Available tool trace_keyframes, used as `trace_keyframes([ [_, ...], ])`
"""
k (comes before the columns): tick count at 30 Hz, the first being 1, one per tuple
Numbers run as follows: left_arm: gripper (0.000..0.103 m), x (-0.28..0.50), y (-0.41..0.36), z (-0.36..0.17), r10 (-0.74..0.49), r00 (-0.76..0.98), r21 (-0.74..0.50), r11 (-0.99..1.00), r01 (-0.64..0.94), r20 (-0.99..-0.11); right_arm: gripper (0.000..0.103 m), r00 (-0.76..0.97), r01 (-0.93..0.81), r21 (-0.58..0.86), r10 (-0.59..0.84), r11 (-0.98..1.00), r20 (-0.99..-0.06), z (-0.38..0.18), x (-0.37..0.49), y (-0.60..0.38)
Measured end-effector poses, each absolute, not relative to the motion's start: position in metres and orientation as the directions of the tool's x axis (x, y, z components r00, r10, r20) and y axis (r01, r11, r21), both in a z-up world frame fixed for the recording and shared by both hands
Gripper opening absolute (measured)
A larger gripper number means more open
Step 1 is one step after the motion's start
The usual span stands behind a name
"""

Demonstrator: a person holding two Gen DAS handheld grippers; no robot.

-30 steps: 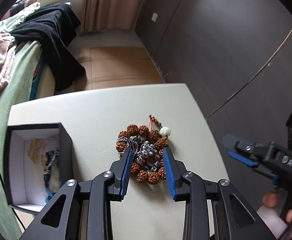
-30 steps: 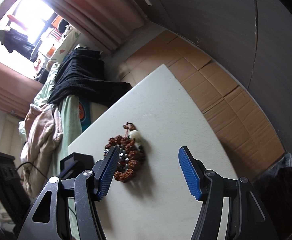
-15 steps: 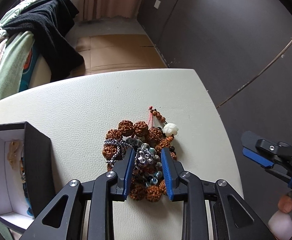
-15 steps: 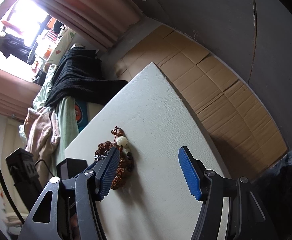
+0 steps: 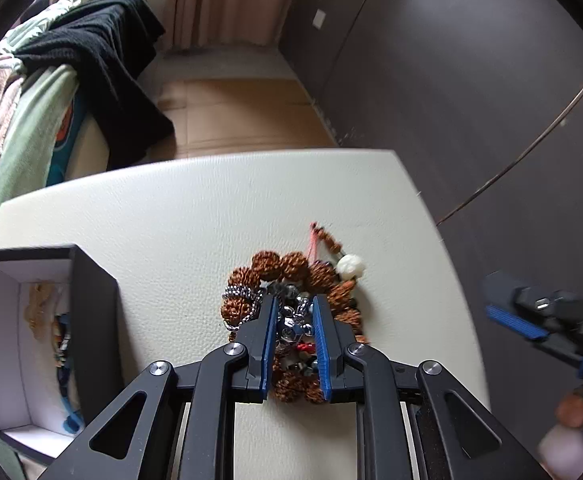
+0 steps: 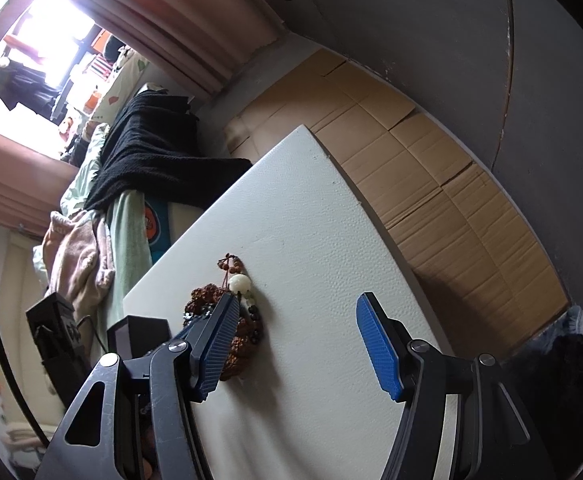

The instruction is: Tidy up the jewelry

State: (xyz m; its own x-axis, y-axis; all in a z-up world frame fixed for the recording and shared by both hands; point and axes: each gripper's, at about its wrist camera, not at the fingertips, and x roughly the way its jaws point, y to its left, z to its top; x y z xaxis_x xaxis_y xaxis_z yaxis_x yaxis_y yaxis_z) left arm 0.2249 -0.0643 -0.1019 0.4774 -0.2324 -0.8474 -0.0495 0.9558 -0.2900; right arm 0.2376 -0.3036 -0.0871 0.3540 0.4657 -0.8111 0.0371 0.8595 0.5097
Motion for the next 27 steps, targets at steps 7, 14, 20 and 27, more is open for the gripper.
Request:
trace_keyframes([
  [7,0.018,0.206,-0.044,-0.058,-0.235,0.573,-0.319,0.946,-0.049,-0.785,0.063,0.330,0.003,0.486,0.458,0.874,-0.825,-0.091,0.234,-0.284],
  [14,0.018,0.183,-0.014,-0.020,-0.231,0.647,-0.355,0.933,-0.065,-0.727,0.049,0.292,-0.043,0.498,0.487,0.866,-0.823,-0.102,0.233,-0.252],
  [20,0.018,0.167,0.005,0.007,-0.222,0.697,-0.372,0.926,-0.069,-0.682,0.046,0.250,-0.071,0.479,0.480,0.875,-0.841,-0.113,0.232,-0.219],
  [27,0.018,0.144,0.030,0.039,-0.211,0.753,-0.401,0.913,-0.076,-0.624,0.040,0.239,-0.045,0.415,0.414,0.908,-0.879,-0.126,0.234,-0.201],
])
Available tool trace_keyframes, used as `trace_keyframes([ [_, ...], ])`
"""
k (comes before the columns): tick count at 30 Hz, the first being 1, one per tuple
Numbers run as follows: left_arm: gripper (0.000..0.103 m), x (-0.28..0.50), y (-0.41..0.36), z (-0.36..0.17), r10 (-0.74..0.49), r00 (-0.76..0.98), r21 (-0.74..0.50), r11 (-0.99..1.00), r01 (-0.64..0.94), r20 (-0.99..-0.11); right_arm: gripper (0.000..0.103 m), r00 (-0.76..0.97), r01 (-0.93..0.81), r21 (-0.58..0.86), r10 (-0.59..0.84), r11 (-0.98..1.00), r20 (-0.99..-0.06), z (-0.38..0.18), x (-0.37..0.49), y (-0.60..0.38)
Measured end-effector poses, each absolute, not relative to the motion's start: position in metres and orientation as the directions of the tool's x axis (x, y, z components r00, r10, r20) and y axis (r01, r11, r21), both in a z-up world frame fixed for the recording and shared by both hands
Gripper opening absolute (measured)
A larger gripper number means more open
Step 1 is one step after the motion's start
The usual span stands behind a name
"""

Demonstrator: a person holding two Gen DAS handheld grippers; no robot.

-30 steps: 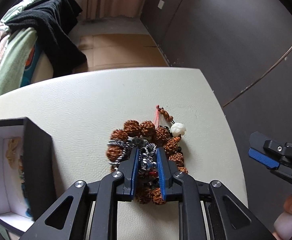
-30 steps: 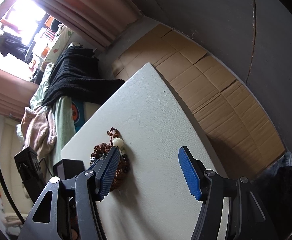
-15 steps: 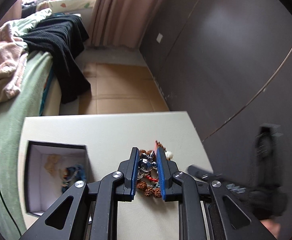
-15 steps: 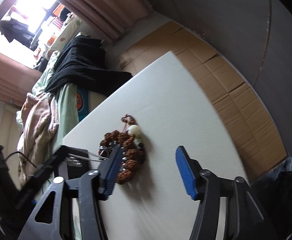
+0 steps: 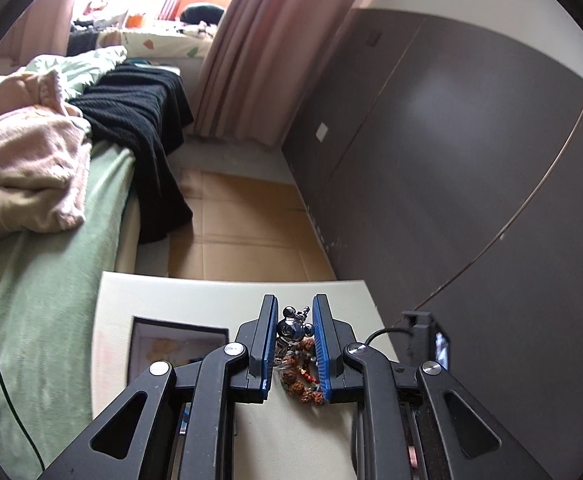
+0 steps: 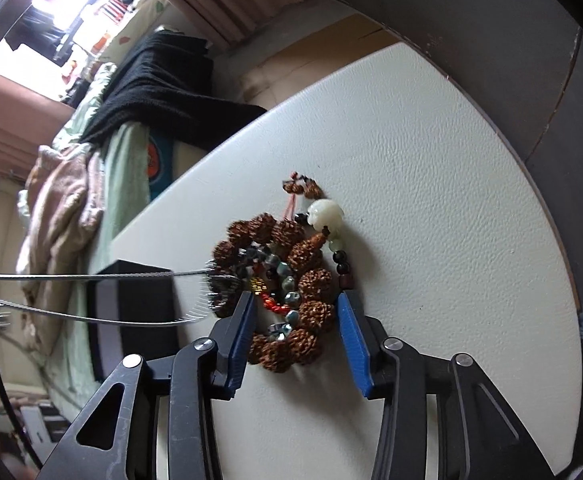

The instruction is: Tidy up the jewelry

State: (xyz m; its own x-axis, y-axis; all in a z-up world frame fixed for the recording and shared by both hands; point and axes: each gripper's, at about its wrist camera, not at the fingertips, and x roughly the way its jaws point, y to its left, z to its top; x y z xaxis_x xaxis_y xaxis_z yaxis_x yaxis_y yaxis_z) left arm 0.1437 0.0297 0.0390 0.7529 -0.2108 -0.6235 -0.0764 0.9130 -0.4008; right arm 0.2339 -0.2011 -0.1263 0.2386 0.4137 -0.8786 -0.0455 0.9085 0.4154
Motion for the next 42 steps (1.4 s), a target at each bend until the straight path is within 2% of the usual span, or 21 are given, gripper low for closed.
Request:
trace_keyframes([
  [3,0.018,0.134,0.040,0.049,-0.200,0.772,-0.411,0.908,-0.086,-0.604,0.026,0.230,-0.035,0.395,0.392,0.918,-0.891,-0.130,0.234,-0.200],
  [6,0.018,0.126,0.048,0.057,-0.191,0.785,-0.419,0.903,-0.095,-0.589,0.021,0.251,-0.033,0.393,0.388,0.919,-0.887,-0.127,0.233,-0.203],
  [15,0.018,0.100,0.057,0.095,-0.185,0.834,-0.421,0.905,-0.062,-0.520,0.021,0.350,-0.114,0.489,0.496,0.865,-0.795,-0.077,0.209,-0.210],
  [21,0.017,0.087,0.060,0.127,-0.188,0.871,-0.431,0.902,-0.030,-0.454,0.021,0.399,-0.172,0.503,0.527,0.847,-0.751,-0.048,0.190,-0.212],
  [22,0.015,0.086,0.061,0.133,-0.193,0.874,-0.436,0.899,-0.024,-0.446,0.021,0.399,-0.173,0.505,0.529,0.846,-0.749,-0.047,0.190,-0.212],
  [23,0.002,0.086,0.060,0.139,-0.191,0.877,-0.430,0.903,-0.019,-0.441,0.021,0.398,-0.174,0.510,0.534,0.842,-0.746,-0.046,0.189,-0.213],
  [42,0.002,0.083,0.062,0.213,-0.034,0.915,-0.282,0.955,-0.088,-0.401,0.021,0.383,-0.216,0.514,0.556,0.830,-0.738,-0.036,0.188,-0.212],
])
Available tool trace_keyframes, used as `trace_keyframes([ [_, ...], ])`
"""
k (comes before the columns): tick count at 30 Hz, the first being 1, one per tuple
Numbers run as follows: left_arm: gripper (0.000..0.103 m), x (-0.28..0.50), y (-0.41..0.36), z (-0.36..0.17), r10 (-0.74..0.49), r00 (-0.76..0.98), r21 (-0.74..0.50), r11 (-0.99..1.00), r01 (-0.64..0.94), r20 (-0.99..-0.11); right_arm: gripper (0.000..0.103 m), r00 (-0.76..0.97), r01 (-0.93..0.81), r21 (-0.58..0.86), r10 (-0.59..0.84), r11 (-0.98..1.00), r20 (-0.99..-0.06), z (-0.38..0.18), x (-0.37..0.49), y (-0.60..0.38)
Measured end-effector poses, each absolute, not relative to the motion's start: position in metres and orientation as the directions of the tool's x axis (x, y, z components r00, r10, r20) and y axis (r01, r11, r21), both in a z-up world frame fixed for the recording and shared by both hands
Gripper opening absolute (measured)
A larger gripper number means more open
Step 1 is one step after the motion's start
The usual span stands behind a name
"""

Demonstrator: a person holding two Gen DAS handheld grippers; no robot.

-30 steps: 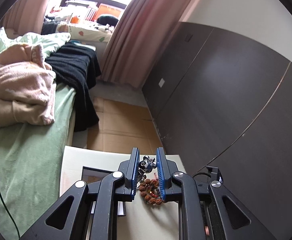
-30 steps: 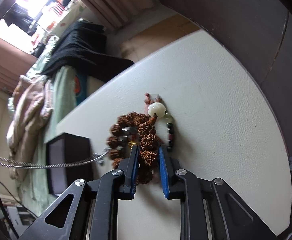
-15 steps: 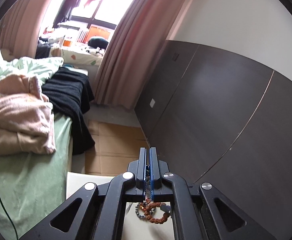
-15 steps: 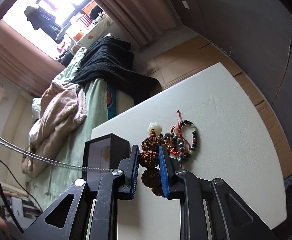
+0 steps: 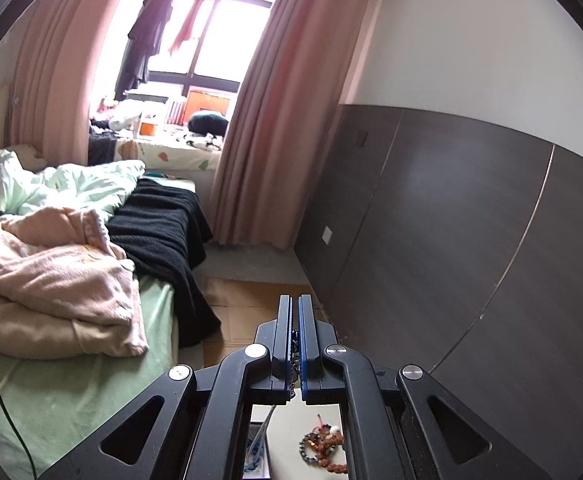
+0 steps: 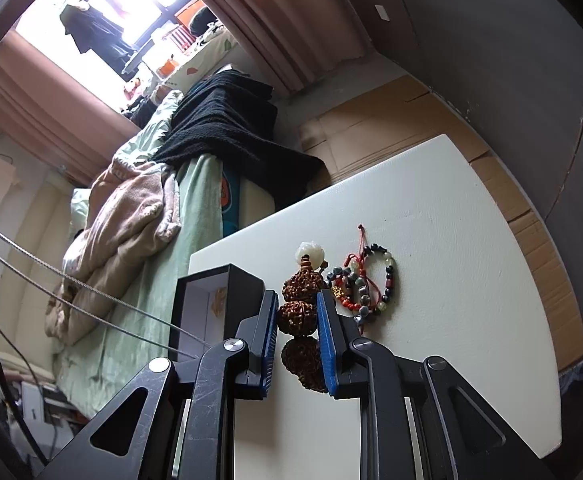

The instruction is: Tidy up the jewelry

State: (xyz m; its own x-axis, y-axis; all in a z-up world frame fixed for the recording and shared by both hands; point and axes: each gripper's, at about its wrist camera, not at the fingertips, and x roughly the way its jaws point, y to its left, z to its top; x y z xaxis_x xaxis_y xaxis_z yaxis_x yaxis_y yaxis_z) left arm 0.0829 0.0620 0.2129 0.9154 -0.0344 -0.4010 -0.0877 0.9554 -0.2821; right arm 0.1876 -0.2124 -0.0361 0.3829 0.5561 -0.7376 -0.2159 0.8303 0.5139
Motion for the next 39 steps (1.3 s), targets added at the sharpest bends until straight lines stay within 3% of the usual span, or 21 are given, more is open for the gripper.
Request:
trace_keyframes([
  [13,0.002,0.090,0.084,0.166,-0.009,0.886,-0.305,0.940,-0.151,-0.464,0.021,0.379,-0.239,0.514,0.567,0.824,-0.732,-0.034,0.184,-0.204],
  [30,0.002,0.107,0.091,0.040,-0.108,0.776,-0.409,0.889,-0.204,-0.622,0.021,0.384,-0.257,0.498,0.560,0.828,-0.734,-0.032,0.183,-0.194],
  [39,0.002,0.122,0.090,-0.017,-0.140,0.683,-0.385,0.896,-0.220,-0.717,0.021,0.441,-0.301,0.531,0.610,0.792,-0.659,-0.015,0.178,-0.185],
])
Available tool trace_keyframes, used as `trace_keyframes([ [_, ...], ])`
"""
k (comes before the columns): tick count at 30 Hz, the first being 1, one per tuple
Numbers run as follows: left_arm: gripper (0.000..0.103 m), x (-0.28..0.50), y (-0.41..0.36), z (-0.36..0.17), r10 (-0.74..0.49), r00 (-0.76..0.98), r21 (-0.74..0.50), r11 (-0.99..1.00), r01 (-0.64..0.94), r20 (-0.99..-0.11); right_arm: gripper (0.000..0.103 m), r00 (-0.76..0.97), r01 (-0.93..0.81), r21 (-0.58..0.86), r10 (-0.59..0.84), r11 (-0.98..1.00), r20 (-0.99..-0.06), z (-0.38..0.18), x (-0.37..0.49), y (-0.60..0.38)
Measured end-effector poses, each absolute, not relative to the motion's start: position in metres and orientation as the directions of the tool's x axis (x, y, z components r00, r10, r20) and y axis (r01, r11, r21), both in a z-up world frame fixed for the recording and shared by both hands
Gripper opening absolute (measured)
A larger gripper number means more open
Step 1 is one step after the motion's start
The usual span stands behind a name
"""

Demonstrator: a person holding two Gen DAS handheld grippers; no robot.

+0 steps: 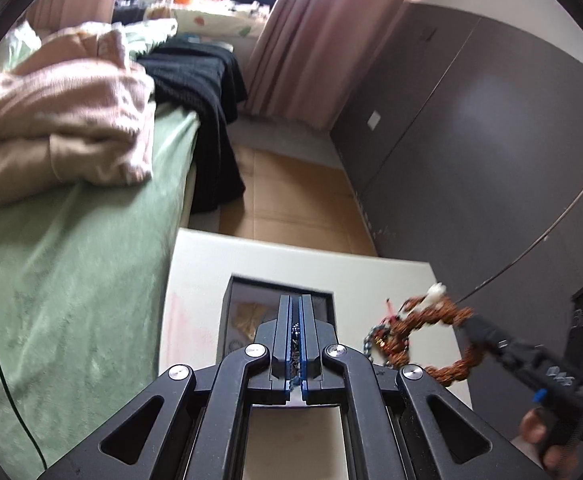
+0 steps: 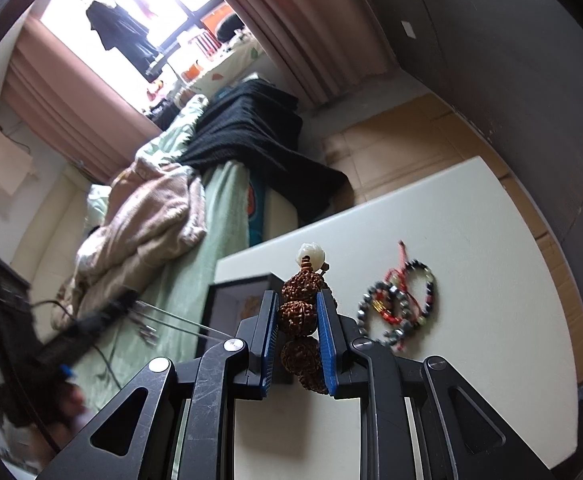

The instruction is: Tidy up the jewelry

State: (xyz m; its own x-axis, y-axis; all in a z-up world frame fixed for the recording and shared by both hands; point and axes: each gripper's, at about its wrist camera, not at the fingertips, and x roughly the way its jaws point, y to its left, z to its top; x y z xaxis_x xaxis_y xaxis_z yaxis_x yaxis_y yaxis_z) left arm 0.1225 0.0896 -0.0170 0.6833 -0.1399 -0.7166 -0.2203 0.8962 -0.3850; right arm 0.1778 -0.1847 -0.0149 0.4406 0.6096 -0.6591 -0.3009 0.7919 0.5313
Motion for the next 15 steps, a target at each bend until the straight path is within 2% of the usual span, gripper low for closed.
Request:
trace_keyframes([
  [5,0.004,0.133,0.101,-0.036,-0.163,0.611,-0.388,0.886,-0.255,-0.775,0.021,0.458,-0.338,0.546,0.640,0.767,-0.617,-0.007,0.172,-0.172],
  [9,0.007,0.129,0.123,-0.036,-0.203,0.609,-0.452,0.844,-0.288,-0.767,0.021,0.446,-0.368,0.573,0.679,0.733,-0.583,-0.006,0.169,-0.158],
  [10,0.014,0.128,0.127,-0.034,-0.200,0.614,-0.455,0.841,-0.291,-0.763,0.021,0.441,-0.374,0.577,0.687,0.726,-0.578,-0.007,0.168,-0.154],
  [11,0.031,0.126,0.132,-0.032,-0.193,0.623,-0.457,0.839,-0.296,-0.758,0.021,0.433,-0.382,0.582,0.696,0.717,-0.573,-0.008,0.167,-0.148],
  [12,0.042,0.123,0.136,-0.029,-0.186,0.634,-0.460,0.836,-0.300,-0.751,0.021,0.426,-0.388,0.584,0.701,0.712,-0.572,-0.009,0.166,-0.143],
  [13,0.064,0.119,0.140,-0.026,-0.177,0.651,-0.467,0.830,-0.304,-0.738,0.021,0.419,-0.391,0.585,0.703,0.711,-0.574,-0.012,0.166,-0.136],
  [14,0.076,0.114,0.145,-0.022,-0.163,0.676,-0.477,0.823,-0.309,-0.718,0.021,0.412,-0.393,0.585,0.705,0.710,-0.578,-0.014,0.166,-0.129],
  [15,0.078,0.110,0.148,-0.018,-0.148,0.695,-0.481,0.819,-0.313,-0.703,0.021,0.405,-0.396,0.587,0.708,0.706,-0.579,-0.017,0.166,-0.124],
])
